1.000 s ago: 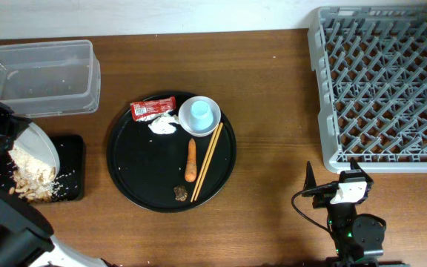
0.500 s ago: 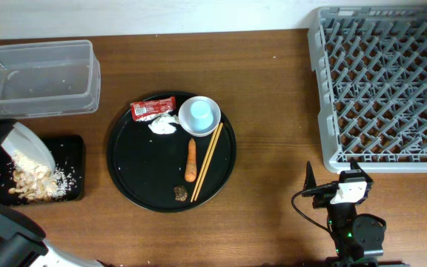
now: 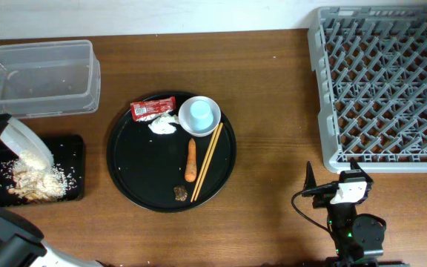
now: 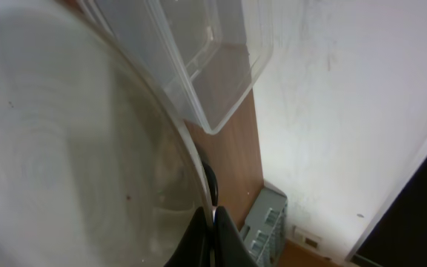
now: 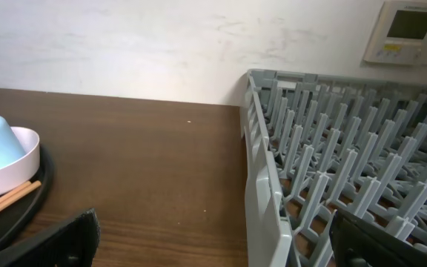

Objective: Sort waste into correct bins and load items into the dishwasher rack
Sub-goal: 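Tilt the plate with the left gripper, dumping rice onto black tray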

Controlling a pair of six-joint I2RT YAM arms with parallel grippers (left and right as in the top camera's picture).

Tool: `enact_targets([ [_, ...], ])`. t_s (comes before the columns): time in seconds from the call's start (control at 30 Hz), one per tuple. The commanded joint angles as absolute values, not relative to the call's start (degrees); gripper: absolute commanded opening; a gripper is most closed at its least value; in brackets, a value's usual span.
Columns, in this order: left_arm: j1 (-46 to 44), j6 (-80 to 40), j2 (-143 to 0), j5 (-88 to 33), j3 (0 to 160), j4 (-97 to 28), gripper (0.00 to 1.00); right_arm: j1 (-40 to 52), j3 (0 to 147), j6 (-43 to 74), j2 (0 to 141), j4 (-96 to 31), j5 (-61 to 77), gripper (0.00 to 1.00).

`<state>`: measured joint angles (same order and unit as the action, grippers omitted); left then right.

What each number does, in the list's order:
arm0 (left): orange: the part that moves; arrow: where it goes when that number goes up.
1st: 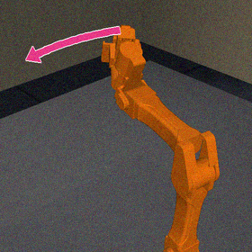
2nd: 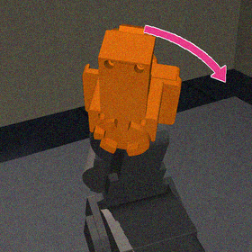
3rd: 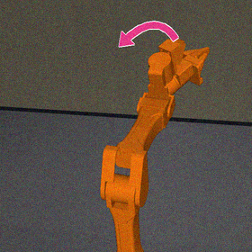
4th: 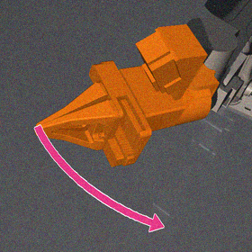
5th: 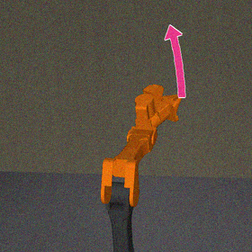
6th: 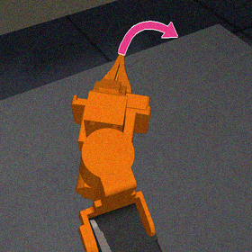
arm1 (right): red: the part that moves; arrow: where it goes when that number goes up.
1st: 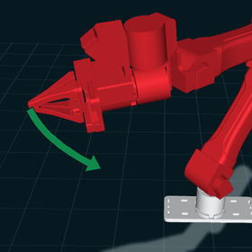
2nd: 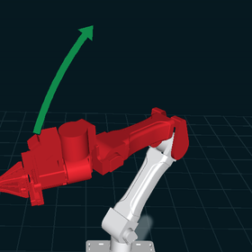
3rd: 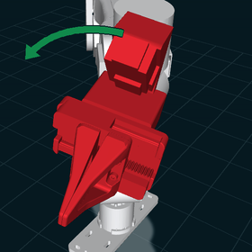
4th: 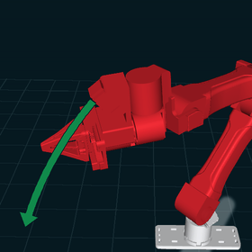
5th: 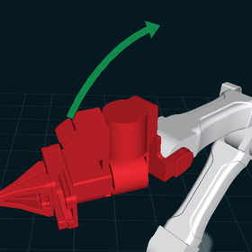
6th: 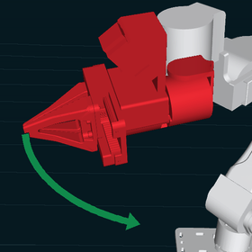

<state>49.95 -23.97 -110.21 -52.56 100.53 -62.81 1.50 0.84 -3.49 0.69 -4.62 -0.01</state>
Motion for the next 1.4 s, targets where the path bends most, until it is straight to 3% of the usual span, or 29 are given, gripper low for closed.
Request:
enact_targets([
  [0.0, 50.4, -22.8, -108.6, -52.8, 101.7, -62.5, 0.01, 1.9, 0.3, -3.6, 0.2, -4.7, -0.5, 0.98],
  [0.33, 50.4, -23.4, -108.7, -50.0, 101.6, -62.9, 0.01, 1.9, 0.3, -3.6, 0.2, -4.7, -0.5, 0.98],
  [0.53, 50.7, -23.4, -108.7, -57.2, 101.6, -63.9, 0.01, 1.9, 0.3, -3.6, 0.2, -4.7, -0.5, 0.98],
  [0.83, 51.1, -23.0, -108.7, -49.6, 101.5, -65.2, 0.01, 1.9, 0.3, -3.6, 0.2, -4.7, -0.5, 0.98],
  [1.07, 51.2, -18.9, -108.7, -55.7, 101.3, -63.2, 0.01, 1.9, 0.3, -3.6, 0.2, -4.7, -0.5, 0.98],
  [1.27, 51.0, -20.0, -108.7, -48.5, 101.3, -63.7, 0.01, 1.9, 0.3, -3.6, 0.2, -4.7, -0.5, 0.98],
  [1.37, 51.1, -18.3, -108.7, -55.4, 101.3, -63.3, 0.01, 1.9, 0.3, -3.6, 0.2, -4.7, -0.5, 0.98],
])
